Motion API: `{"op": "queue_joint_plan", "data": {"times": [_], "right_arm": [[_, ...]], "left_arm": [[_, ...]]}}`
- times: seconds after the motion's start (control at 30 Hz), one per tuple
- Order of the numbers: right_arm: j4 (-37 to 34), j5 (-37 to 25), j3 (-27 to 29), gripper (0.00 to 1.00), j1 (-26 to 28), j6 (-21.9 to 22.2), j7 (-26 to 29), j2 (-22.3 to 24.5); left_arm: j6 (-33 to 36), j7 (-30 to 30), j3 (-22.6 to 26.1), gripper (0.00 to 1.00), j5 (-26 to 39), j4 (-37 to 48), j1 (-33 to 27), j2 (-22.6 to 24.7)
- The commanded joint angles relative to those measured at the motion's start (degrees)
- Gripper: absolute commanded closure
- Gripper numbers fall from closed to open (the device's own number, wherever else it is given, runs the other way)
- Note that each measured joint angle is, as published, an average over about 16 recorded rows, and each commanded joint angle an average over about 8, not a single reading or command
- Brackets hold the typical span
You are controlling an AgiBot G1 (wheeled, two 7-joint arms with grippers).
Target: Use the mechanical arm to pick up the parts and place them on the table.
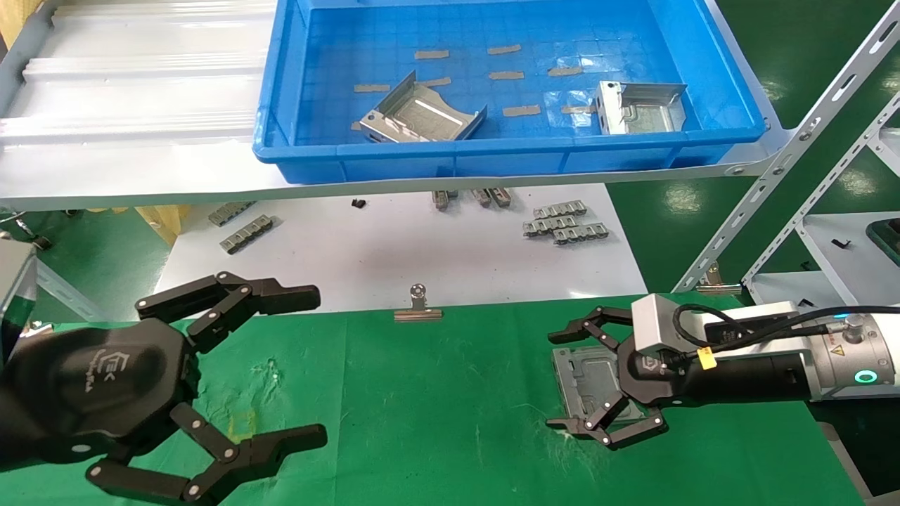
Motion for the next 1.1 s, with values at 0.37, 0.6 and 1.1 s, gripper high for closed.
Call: {"op": "queue_joint_plan", "data": {"times": [0.37, 0.6, 1.1], "right_arm": [[13.41, 1.52, 11.99, 0.00, -7.82, 1.23, 9.30, 3.90], [21.19, 2.41, 18.95, 0.00, -12.36, 1.95, 14.70, 6.16], [37.94, 4.31, 33.92, 0.00, -22.13, 3.49, 26.32, 11.04]], "left_arm": [[0.00, 0.00, 0.00, 0.00, 0.00, 0.00, 0.00, 0.00], [0.00, 0.00, 0.00, 0.00, 0.00, 0.00, 0.00, 0.00], [0.00, 0.00, 0.00, 0.00, 0.00, 0.00, 0.00, 0.00]]}}
